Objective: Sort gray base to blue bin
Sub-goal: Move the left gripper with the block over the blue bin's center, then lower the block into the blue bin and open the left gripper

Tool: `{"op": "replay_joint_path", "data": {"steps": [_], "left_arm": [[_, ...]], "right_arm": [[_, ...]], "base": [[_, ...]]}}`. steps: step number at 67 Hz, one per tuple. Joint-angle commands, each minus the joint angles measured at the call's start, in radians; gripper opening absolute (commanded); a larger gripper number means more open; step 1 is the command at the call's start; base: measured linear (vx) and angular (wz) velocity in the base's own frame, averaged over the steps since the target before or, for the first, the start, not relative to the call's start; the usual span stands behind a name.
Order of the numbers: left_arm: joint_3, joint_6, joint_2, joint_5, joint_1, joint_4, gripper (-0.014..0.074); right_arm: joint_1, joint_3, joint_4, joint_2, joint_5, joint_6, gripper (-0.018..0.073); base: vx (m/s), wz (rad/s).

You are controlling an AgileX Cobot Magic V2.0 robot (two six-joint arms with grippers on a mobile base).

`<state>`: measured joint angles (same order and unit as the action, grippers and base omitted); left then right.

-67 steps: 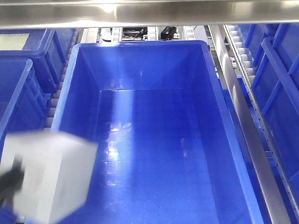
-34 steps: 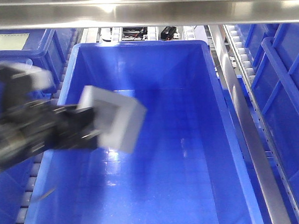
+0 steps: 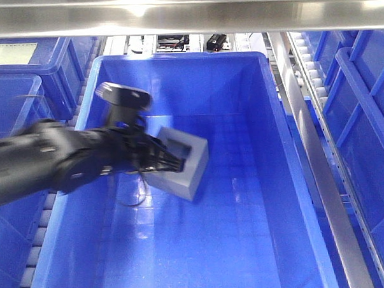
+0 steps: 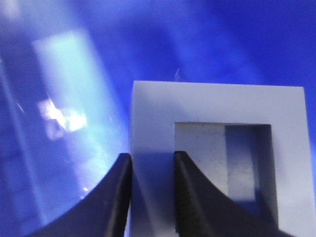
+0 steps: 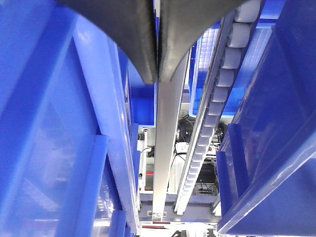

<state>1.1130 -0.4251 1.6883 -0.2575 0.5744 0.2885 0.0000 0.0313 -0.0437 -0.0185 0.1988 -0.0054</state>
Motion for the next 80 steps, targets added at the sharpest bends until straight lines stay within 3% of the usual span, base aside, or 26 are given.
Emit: {"op": "replay_joint_path", "data": {"steps": [1,15,35,43,55,62,80], "left_arm": [[0.048,-0.007,-0.015,0.081,0.007,-0.008,0.0027],[0.047,-0.007,0.027,0.072,0.007,-0.015,0.0091],[0.047,-0.006,-0.001,0.058,0.007,-0.023,0.0367],[0.047,-0.006,-0.033,0.028,0.007,-0.023,0.0438],[0.030,0.033,-0.106,-0.039,0.008,-0.023,0.0449],[-0.033,0.075,-0.183,-0.001,0.021,-0.023,0.0449],[-0.257,0.076,-0.461,0.124,0.087,-0.022,0.0449]], "right_arm": [[-0.005,0.006,-0.009,-0.007,-0.073,-0.007,-0.0005],[-0.005,0.006,-0.009,-0.007,-0.073,-0.007,-0.0005],[-0.005,0.006,-0.009,-0.007,-0.073,-0.007,-0.0005],[-0.005,0.006,-0.009,-0.007,-0.073,-0.007,-0.0005],[-0.005,0.006,-0.009,-0.007,-0.073,-0.007,-0.0005],[-0.005,0.006,-0.009,-0.007,-0.072,-0.007,-0.0005],[-0.005,0.006,-0.009,-0.007,-0.071,-0.007,-0.0005]], "base": [[0.00,0.00],[0.00,0.00],[0.00,0.00],[0.00,0.00],[0.00,0.00],[0.00,0.00],[0.00,0.00]]}}
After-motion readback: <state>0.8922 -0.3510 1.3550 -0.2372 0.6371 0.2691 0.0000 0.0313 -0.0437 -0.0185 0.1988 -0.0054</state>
